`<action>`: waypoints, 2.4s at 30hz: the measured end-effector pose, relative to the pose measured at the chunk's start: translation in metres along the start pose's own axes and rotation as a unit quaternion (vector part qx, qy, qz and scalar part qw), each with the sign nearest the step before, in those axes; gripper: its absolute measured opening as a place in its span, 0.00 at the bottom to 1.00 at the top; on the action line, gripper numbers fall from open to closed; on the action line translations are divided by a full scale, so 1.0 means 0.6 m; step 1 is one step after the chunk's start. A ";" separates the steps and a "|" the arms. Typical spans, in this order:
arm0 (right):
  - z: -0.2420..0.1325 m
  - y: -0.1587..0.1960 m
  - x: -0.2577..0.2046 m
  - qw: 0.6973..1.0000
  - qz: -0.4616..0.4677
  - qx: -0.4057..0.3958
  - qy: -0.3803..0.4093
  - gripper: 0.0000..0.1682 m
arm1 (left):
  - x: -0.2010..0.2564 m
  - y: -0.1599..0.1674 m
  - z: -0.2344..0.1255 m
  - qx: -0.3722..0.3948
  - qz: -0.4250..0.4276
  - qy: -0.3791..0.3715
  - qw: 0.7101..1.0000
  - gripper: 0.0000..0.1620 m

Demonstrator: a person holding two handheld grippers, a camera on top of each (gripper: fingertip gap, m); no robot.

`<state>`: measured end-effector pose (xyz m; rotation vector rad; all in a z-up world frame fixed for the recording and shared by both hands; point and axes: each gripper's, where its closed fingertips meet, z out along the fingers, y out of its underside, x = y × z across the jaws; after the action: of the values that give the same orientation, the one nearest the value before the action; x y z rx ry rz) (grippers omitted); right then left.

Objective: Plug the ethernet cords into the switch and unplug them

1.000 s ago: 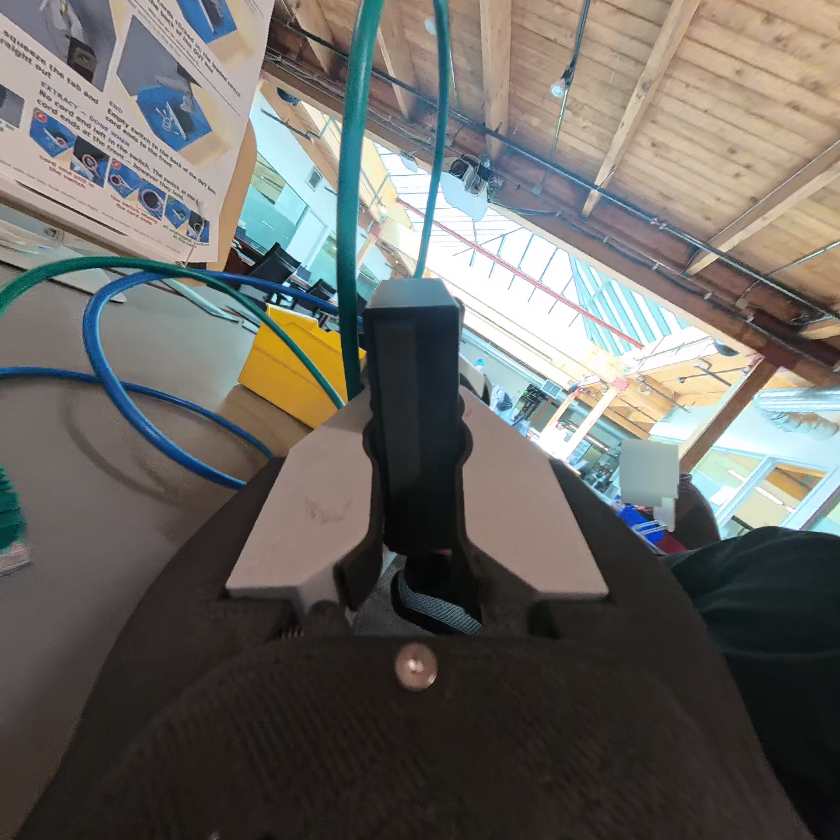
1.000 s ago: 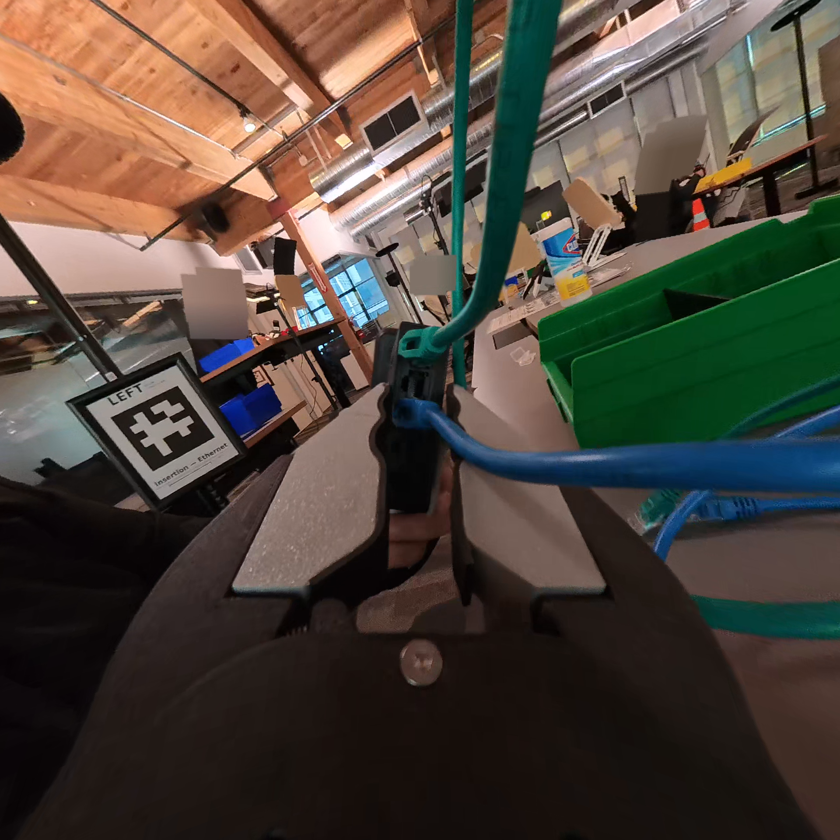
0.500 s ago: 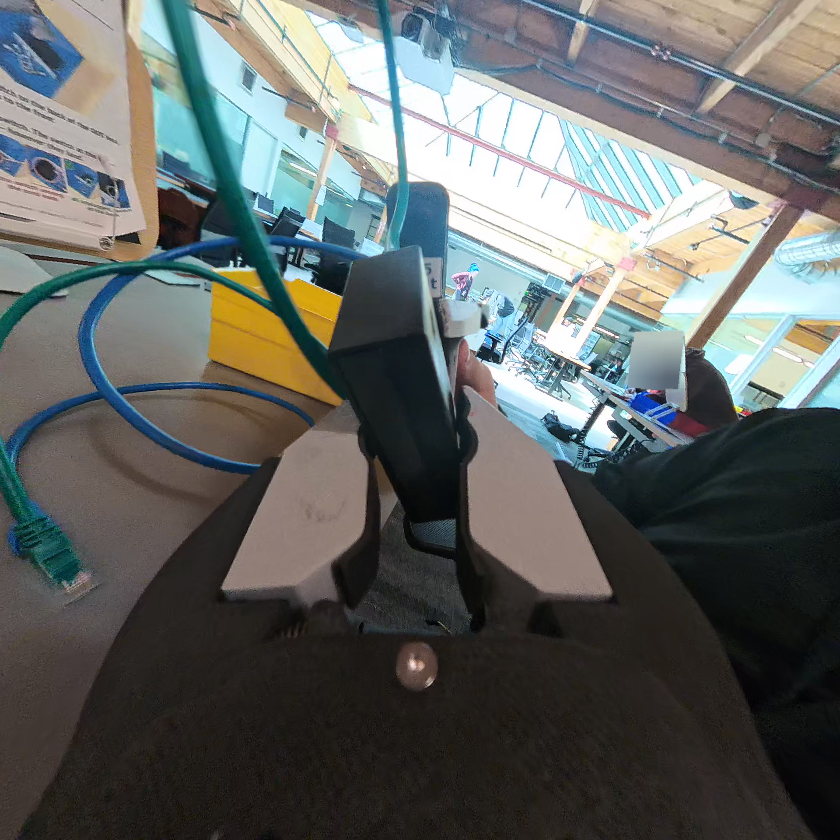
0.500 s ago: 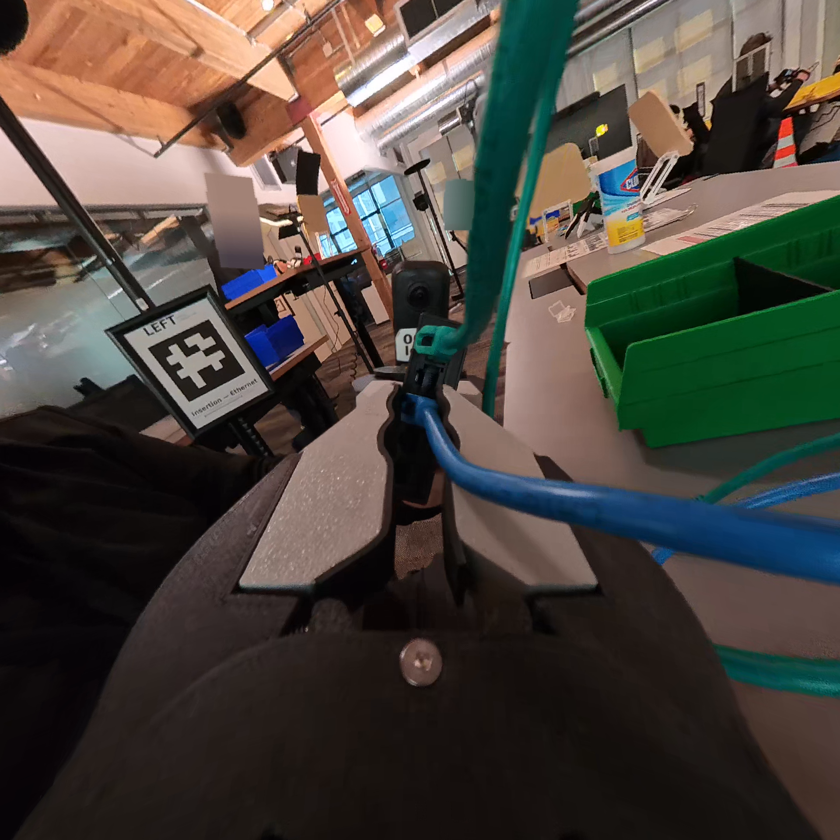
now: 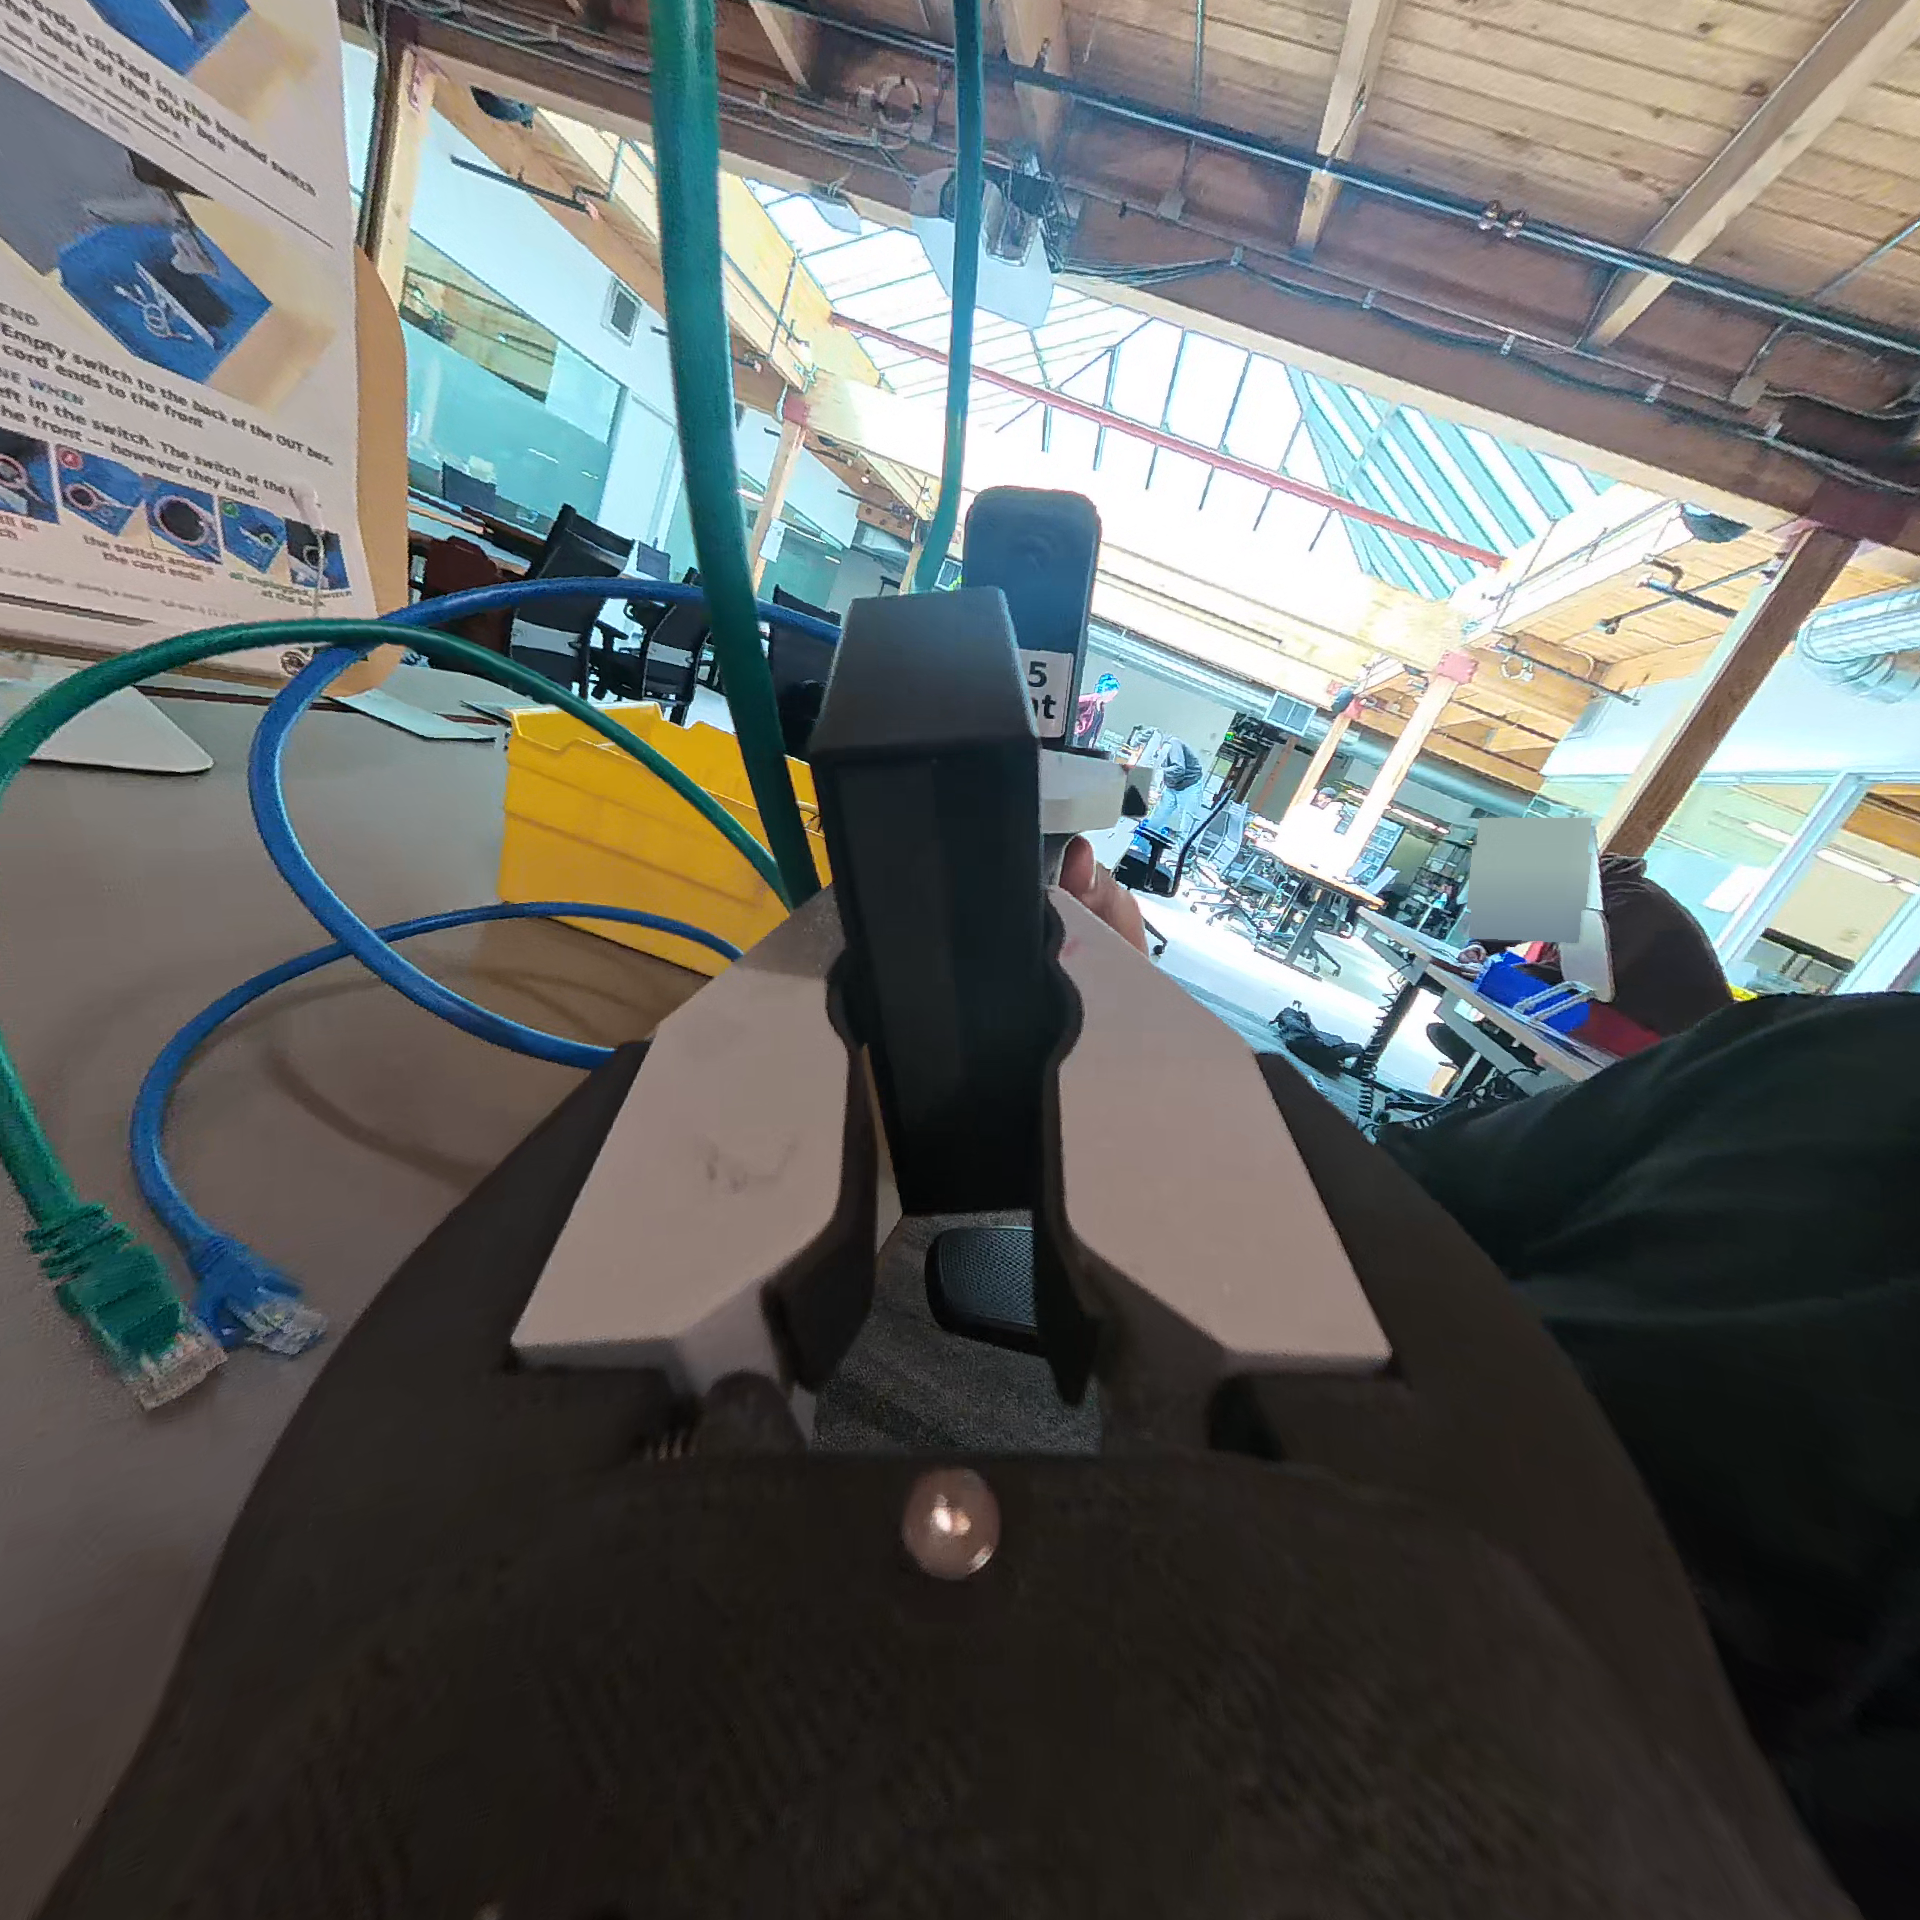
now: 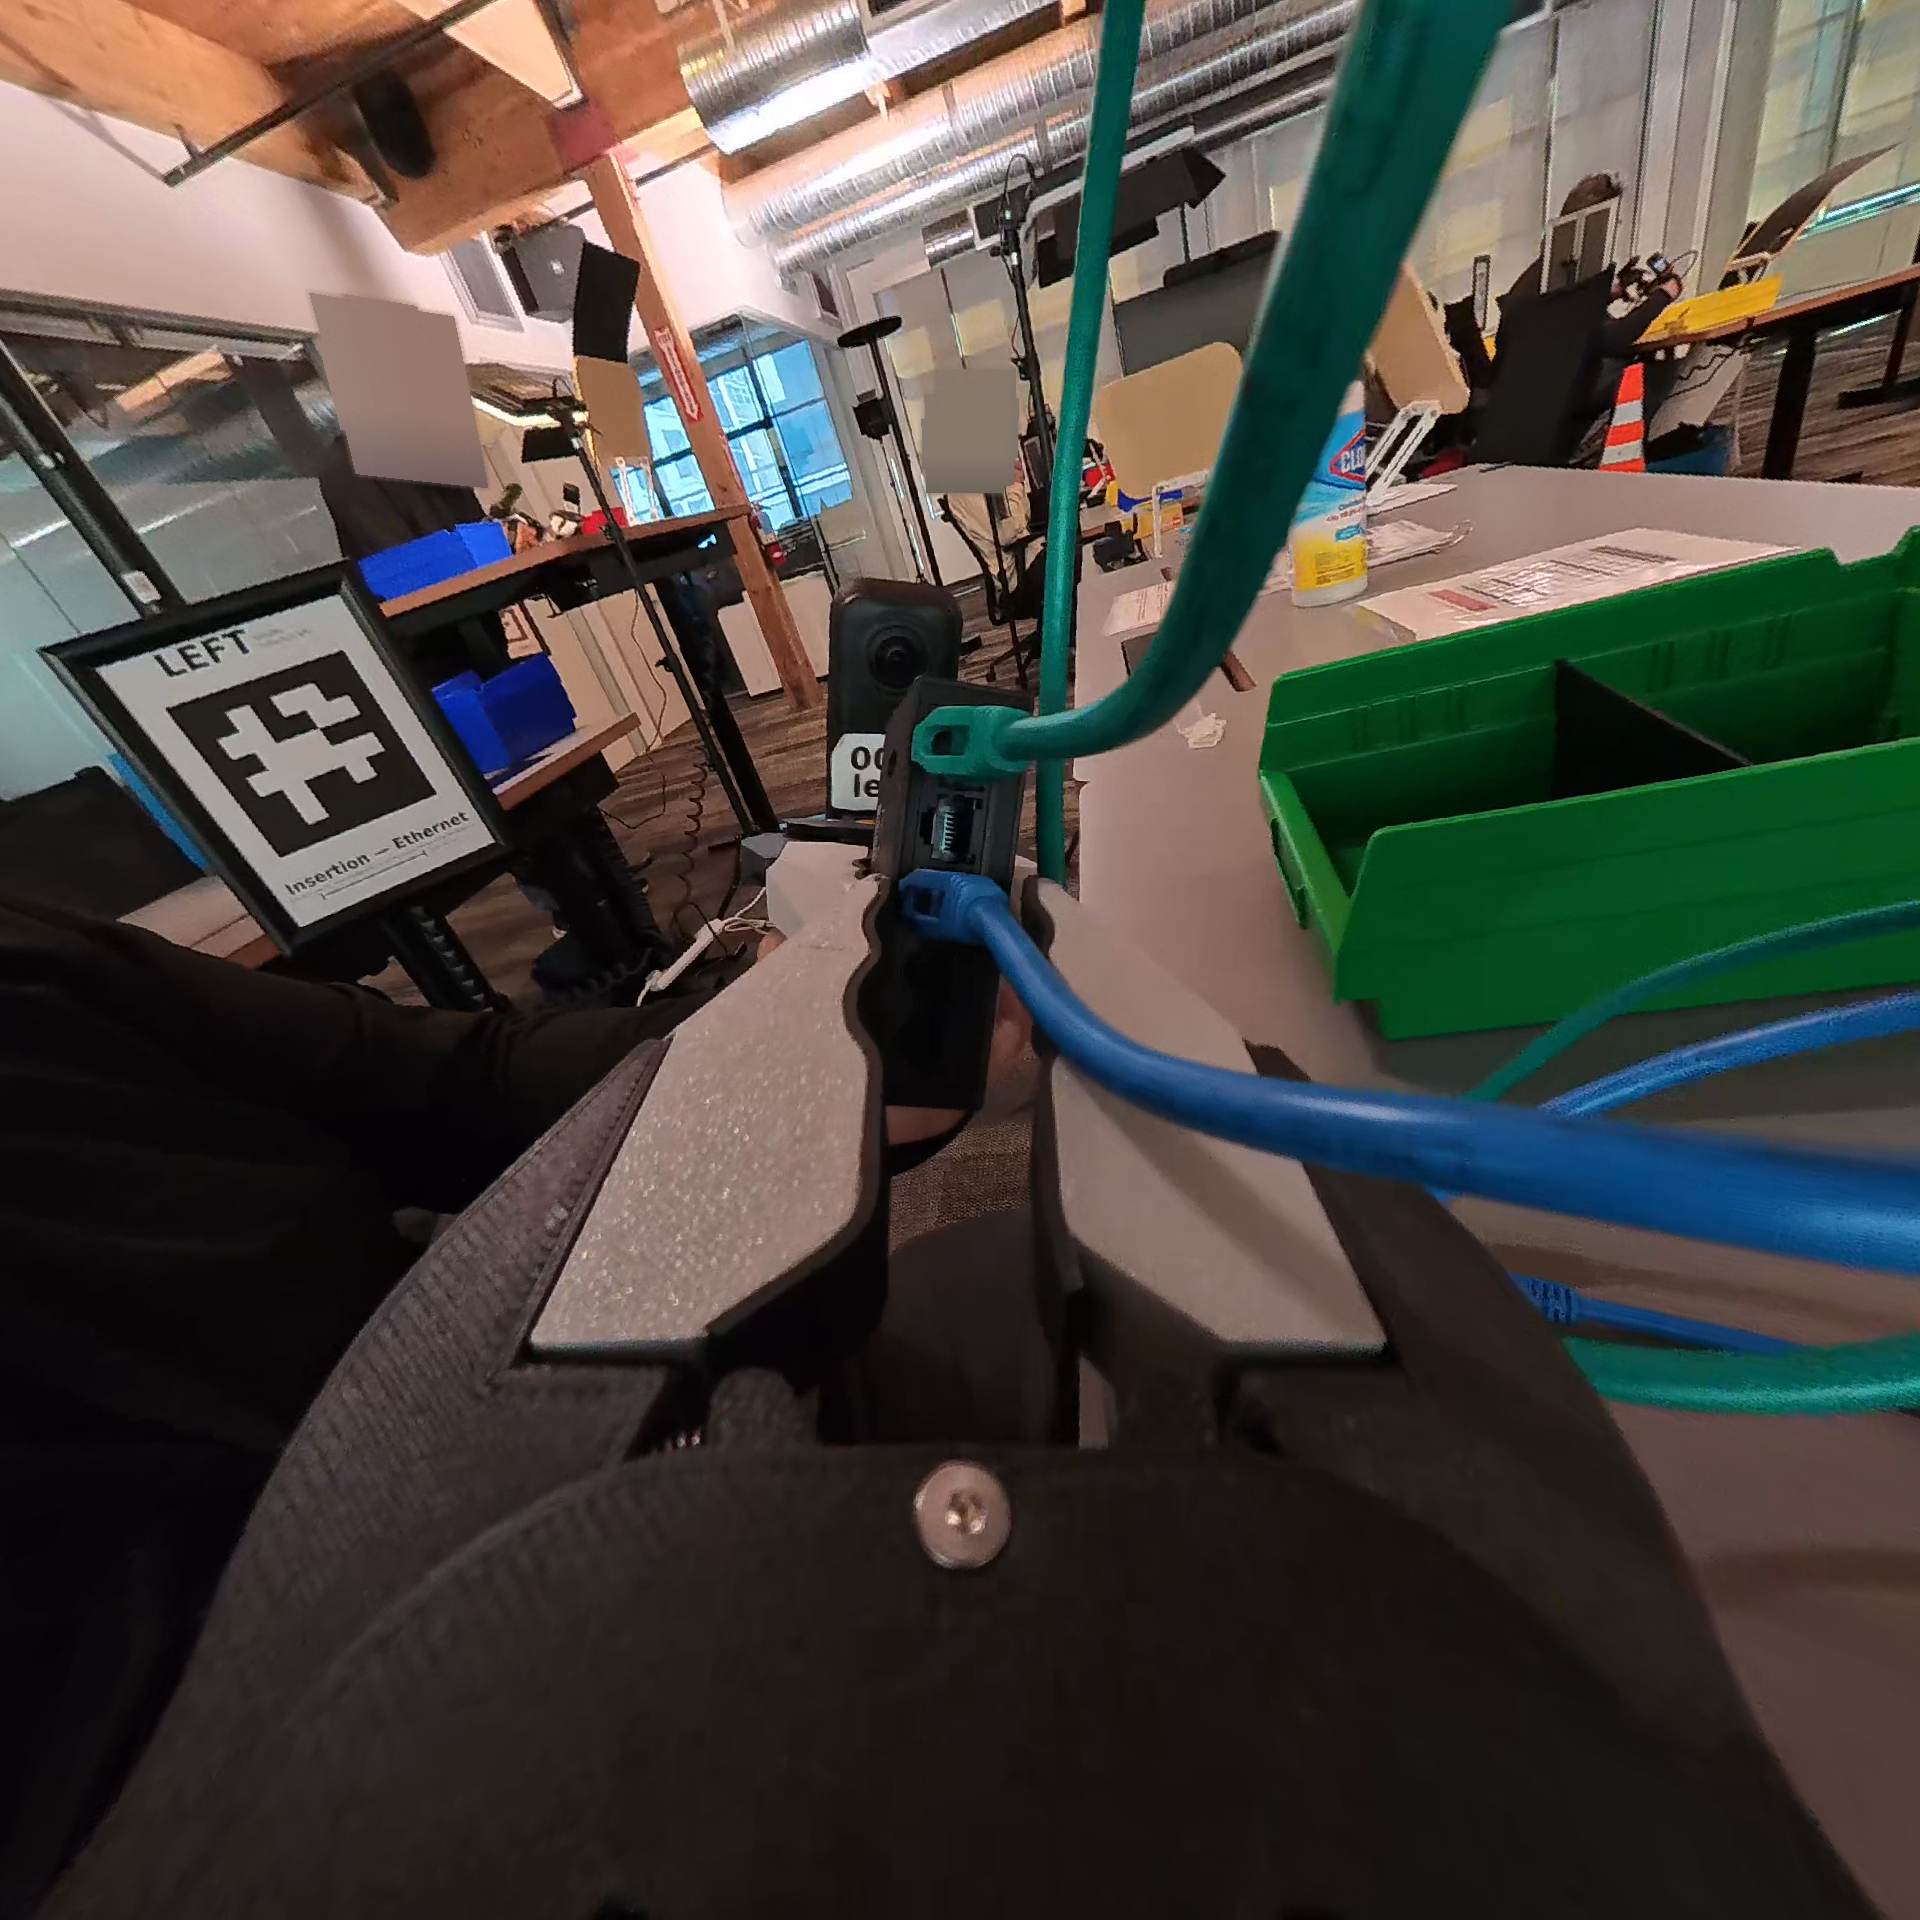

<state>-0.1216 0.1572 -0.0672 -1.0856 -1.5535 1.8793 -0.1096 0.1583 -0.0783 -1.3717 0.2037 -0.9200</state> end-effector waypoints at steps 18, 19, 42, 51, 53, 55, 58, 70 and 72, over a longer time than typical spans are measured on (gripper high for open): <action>-0.010 -0.011 -0.021 0.998 0.026 0.032 -0.055 0.06 | 0.014 0.000 0.008 0.007 -0.006 0.014 1.000 0.17; -0.010 -0.012 -0.022 0.998 0.025 0.034 -0.056 0.06 | 0.015 -0.001 0.008 0.008 -0.005 0.013 1.000 0.17; -0.014 0.003 -0.028 0.999 -0.015 -0.023 -0.047 0.06 | 0.017 0.003 0.007 -0.016 0.030 0.001 0.999 0.17; -0.018 0.007 -0.027 0.998 -0.043 -0.037 -0.035 0.07 | 0.018 0.008 0.010 -0.014 -0.011 0.016 1.000 0.17; -0.017 0.006 -0.027 0.998 -0.054 -0.035 -0.026 0.07 | 0.018 0.008 0.011 -0.012 0.002 0.008 1.000 0.17; -0.015 0.001 -0.029 0.998 -0.058 -0.023 -0.023 0.06 | 0.020 0.005 0.011 -0.007 0.009 0.006 1.000 0.17; -0.009 -0.003 -0.031 0.997 -0.082 -0.007 -0.009 0.06 | 0.022 0.001 0.008 0.013 0.018 0.009 1.000 0.17; 0.011 -0.023 -0.014 0.997 -0.003 0.076 -0.026 0.05 | 0.009 -0.035 -0.007 0.088 -0.001 -0.011 0.996 0.17; 0.013 -0.006 0.008 0.987 -0.138 0.009 0.077 0.07 | -0.013 -0.023 -0.012 0.056 0.039 -0.056 0.996 0.17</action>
<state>-0.1312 0.1572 -0.0646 -0.9293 -1.5093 1.5846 -0.1251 0.1594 -0.0707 -1.2985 0.1166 -0.7761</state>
